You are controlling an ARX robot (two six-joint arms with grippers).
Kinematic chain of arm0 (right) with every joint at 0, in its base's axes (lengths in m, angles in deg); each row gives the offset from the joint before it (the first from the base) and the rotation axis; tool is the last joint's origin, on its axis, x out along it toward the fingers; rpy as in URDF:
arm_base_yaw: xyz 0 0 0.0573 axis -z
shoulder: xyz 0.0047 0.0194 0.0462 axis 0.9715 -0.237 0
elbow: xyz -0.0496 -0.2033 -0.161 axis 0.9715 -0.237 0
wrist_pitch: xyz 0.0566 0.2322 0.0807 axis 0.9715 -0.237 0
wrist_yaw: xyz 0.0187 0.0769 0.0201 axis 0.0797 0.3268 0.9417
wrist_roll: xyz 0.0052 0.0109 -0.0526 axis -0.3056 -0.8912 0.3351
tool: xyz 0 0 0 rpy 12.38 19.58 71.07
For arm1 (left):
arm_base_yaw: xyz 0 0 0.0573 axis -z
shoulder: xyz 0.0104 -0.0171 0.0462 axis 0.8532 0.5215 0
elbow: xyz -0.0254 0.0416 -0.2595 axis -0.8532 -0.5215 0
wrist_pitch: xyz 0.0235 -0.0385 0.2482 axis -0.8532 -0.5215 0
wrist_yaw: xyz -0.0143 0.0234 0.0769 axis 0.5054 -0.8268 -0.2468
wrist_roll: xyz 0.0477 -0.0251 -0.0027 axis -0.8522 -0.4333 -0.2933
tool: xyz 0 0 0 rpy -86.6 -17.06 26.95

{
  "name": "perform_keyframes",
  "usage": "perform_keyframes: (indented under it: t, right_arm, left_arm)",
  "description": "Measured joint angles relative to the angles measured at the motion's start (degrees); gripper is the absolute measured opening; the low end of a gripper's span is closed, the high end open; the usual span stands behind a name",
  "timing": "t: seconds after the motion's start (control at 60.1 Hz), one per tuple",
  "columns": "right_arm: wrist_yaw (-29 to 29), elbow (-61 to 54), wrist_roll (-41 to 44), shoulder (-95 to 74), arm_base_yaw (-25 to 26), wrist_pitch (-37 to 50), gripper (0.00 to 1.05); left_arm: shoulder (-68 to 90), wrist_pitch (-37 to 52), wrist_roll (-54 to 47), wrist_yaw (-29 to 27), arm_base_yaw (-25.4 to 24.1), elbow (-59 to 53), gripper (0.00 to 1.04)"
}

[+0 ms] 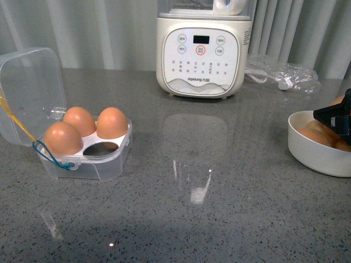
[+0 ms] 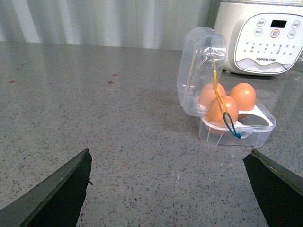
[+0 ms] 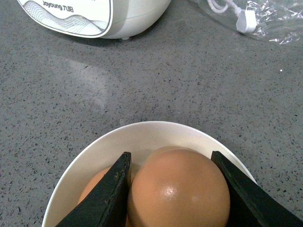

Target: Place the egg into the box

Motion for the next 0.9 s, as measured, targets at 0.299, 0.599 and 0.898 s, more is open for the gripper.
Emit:
perform_keyframes:
  t: [0.299,0.599,0.898]
  right_arm:
    - [0.5,0.8,0.0,8.0,-0.2,-3.8,0.43]
    - [2.4,3.0,0.0,14.1,-5.0,-5.9,0.43]
    - [2.8,8.2,-3.5,7.3,-10.1,-2.3,0.43]
  left_arm:
    - [0.0,0.0,0.0,0.0,0.0,0.0,0.98]
    - [0.0,0.0,0.0,0.0,0.0,0.0,0.98]
    - [0.0,0.0,0.0,0.0,0.0,0.0,0.98]
